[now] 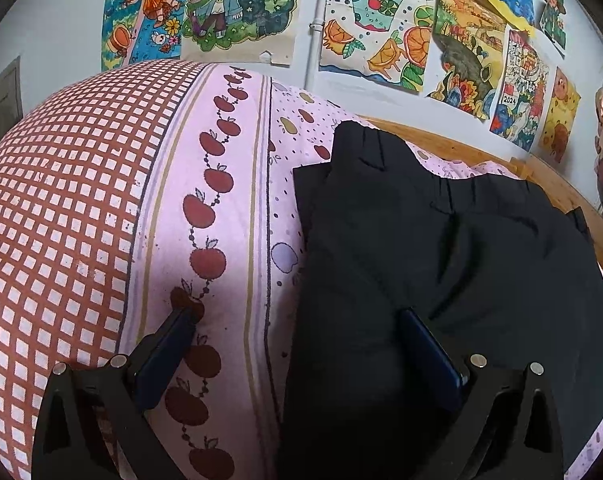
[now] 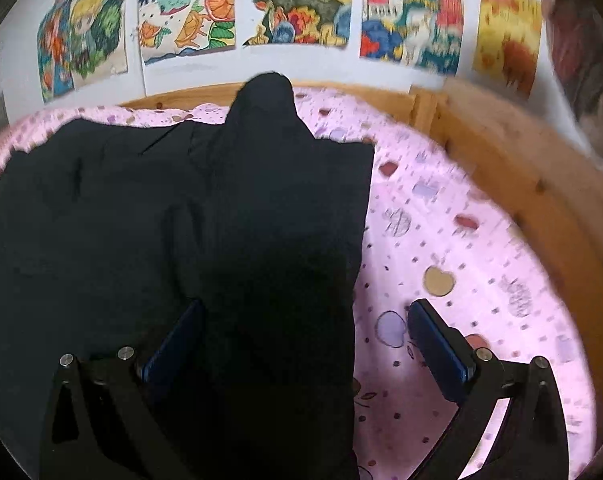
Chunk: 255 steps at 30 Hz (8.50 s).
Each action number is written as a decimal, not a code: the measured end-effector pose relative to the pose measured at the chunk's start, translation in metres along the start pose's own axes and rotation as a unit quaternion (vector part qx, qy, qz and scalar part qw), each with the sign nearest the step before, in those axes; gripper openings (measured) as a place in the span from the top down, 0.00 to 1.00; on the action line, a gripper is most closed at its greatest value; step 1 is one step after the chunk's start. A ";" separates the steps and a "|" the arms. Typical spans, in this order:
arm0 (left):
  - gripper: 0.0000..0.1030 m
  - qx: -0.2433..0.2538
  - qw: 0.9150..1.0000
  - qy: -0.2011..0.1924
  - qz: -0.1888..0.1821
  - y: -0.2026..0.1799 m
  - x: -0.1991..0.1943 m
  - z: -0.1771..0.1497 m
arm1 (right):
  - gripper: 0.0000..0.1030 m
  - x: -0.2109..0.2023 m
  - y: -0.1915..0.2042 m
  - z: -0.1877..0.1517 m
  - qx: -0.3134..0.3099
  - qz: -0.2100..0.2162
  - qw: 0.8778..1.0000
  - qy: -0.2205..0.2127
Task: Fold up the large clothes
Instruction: 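Lift the gripped jacket bundle off the bed with both tools, then lower the held jacket back onto the duvet with both tools, then open both tools and release the jacket onto the bed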
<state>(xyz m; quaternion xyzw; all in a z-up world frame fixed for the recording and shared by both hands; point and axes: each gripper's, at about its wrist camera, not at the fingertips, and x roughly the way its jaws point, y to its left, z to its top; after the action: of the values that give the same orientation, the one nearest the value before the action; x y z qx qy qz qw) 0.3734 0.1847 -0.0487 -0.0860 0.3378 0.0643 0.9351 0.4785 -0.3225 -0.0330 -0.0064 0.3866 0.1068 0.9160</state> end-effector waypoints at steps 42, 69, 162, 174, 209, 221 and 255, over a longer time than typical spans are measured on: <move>0.00 -0.001 0.947 0.168 -0.274 -0.019 0.069 0.016 | 0.01 0.078 -0.009 0.003 0.044 0.316 0.938 0.139; 0.04 -0.020 0.942 0.181 -0.282 -0.020 0.070 0.018 | 0.01 0.069 -0.005 0.001 0.057 0.301 0.944 0.120; 0.01 -0.097 0.995 -0.002 -0.015 -0.046 -0.201 -0.022 | 0.01 -0.167 0.070 -0.030 -0.005 -0.010 1.000 0.005; 0.00 -0.064 0.993 -0.099 -0.002 -0.081 -0.259 -0.027 | 0.01 -0.231 0.094 -0.056 0.015 0.013 0.992 -0.126; 0.00 0.029 0.986 -0.165 0.028 -0.129 -0.374 -0.110 | 0.01 -0.353 0.159 -0.144 -0.066 0.085 0.966 -0.236; 0.00 0.051 0.985 -0.158 0.034 -0.121 -0.366 -0.141 | 0.01 -0.330 0.167 -0.164 -0.066 0.065 0.977 -0.194; 0.00 0.082 0.989 -0.124 0.014 -0.121 -0.354 -0.179 | 0.01 -0.316 0.192 -0.204 -0.090 0.015 0.975 -0.201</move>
<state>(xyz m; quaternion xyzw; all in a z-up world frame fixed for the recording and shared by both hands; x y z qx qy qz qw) 0.0135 0.0082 0.0581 0.0045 0.2247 0.0598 0.9726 0.0816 -0.2147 0.0619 -0.0611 0.1831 0.1535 0.9691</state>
